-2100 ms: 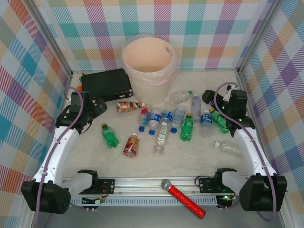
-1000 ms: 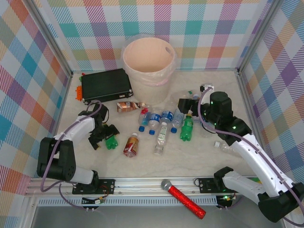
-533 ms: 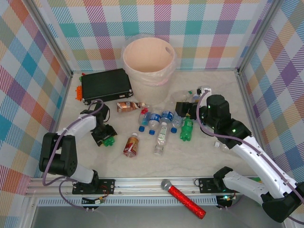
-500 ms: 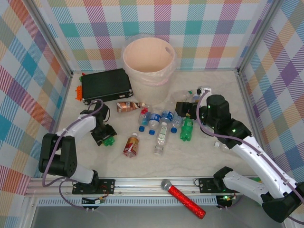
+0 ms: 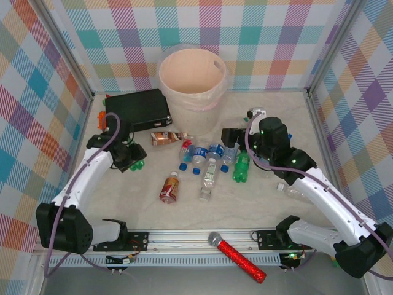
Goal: Put the plastic bottles in the bin
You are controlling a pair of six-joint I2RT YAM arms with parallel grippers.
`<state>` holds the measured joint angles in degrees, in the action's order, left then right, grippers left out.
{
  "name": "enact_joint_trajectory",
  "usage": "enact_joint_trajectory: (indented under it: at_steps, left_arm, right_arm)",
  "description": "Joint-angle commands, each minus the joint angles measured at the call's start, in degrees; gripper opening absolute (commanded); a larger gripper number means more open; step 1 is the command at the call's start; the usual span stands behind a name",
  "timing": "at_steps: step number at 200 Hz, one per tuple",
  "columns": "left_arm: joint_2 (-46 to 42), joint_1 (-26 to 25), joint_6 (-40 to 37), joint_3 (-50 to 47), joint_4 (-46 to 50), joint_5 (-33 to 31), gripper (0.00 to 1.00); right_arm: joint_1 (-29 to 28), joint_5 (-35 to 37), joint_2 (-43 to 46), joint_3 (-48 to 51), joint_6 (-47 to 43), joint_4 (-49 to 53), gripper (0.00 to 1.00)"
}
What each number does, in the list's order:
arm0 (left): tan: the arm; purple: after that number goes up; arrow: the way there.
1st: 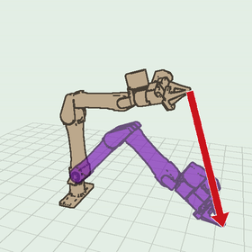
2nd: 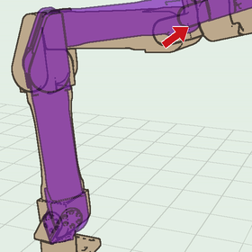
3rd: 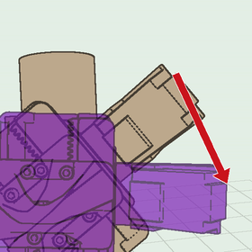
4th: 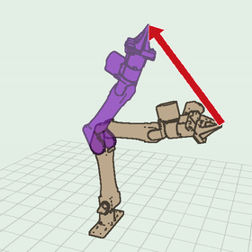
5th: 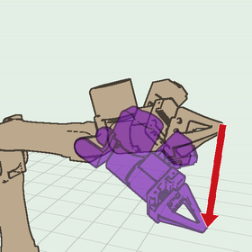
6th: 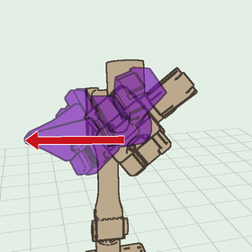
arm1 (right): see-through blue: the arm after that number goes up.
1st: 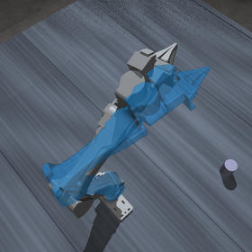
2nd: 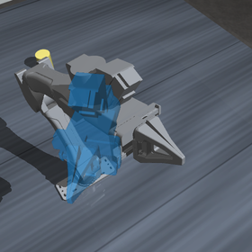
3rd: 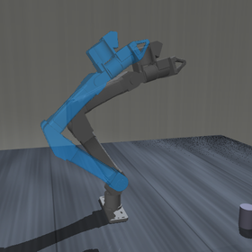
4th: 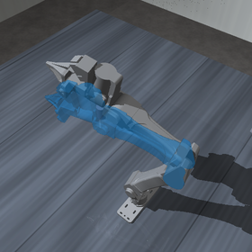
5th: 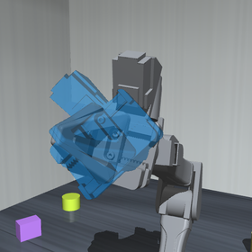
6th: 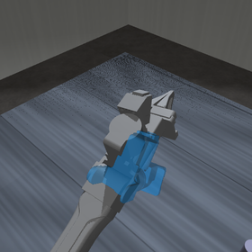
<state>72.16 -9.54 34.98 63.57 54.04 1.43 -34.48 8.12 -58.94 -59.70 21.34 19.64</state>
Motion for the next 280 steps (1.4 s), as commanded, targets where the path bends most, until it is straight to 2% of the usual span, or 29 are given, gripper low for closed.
enact_joint_trajectory:
  at_steps: [1,53,113,153,196,237,280]
  left_arm:
    - [-0.3,-1.2,-1.6,7.4,3.4,0.3,0.6]
    - [7.4,-5.1,-1.9,27.8,1.7,2.1,0.6]
    - [20.2,-8.0,-0.7,48.2,-5.4,5.9,0.59]
    - [27.3,-8.3,4.5,54.3,-15.6,11.4,0.59]
    - [34.0,-8.2,14.4,58.5,-27.7,15.7,0.61]
    - [40.9,-8.2,21.3,65.0,-30.4,18.4,0.61]
    - [42.8,-8.2,22.5,66.0,-30.7,18.3,0.6]
  right_arm:
    - [-0.5,-0.3,-0.2,-2.5,-1.1,-2.1,0.99]
    - [-0.6,0.8,-0.2,-4.0,-2.0,-1.1,0.99]
    - [-0.9,2.4,1.5,-4.8,-2.5,0.5,0.99]
    - [-1.0,3.8,3.6,-5.0,-2.4,2.4,0.99]
    - [-1.0,5.4,6.3,-4.5,-1.8,4.8,0.99]
    - [-1.1,6.7,8.5,-3.3,-1.2,5.7,0.99]
    - [-1.1,7.4,9.7,-2.8,-1.0,6.7,0.99]
